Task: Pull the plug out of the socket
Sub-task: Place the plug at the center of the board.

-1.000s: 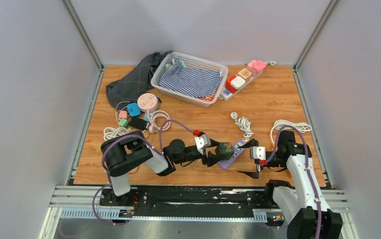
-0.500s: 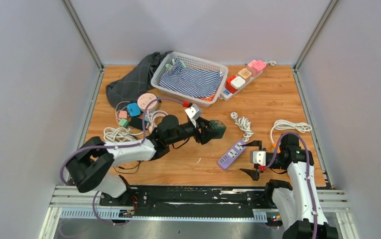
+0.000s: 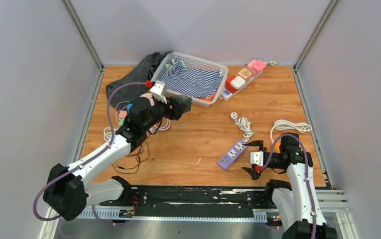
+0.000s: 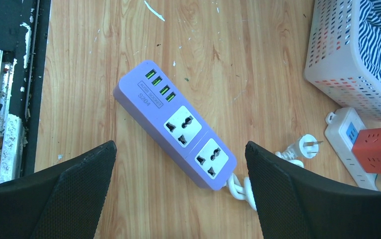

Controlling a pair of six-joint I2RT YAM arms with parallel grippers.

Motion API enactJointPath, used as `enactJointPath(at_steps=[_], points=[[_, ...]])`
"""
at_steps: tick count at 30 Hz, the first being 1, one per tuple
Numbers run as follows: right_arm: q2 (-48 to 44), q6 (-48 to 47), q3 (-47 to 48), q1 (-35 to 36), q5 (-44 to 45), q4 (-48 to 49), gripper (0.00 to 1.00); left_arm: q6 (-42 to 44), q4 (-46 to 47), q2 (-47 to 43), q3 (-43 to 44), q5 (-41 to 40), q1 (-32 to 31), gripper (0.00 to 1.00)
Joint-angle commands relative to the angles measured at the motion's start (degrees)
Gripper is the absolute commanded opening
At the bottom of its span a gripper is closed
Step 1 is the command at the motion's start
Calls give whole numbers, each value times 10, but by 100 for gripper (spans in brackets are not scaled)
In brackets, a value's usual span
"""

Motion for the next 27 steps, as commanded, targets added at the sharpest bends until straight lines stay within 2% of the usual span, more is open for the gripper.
enactJointPath(at_steps=[1, 4, 9, 15, 22, 27], points=[[0, 4, -11, -9, 12, 5, 100, 7, -101, -15, 50, -37, 21, 0], [0, 6, -12, -9, 14, 6, 100, 35, -162, -12, 84, -74, 28, 0], [-2, 6, -13, -11, 15, 8, 100, 49, -256, 20, 139, -183, 40, 0], [-6, 6, -16, -13, 15, 10, 100, -32, -362, 80, 198, -283, 79, 0], [-8, 7, -18, -16, 14, 11, 100, -91, -413, 109, 217, -296, 125, 0], [-8, 6, -19, -18, 14, 11, 100, -119, -534, 205, 302, -318, 152, 0]])
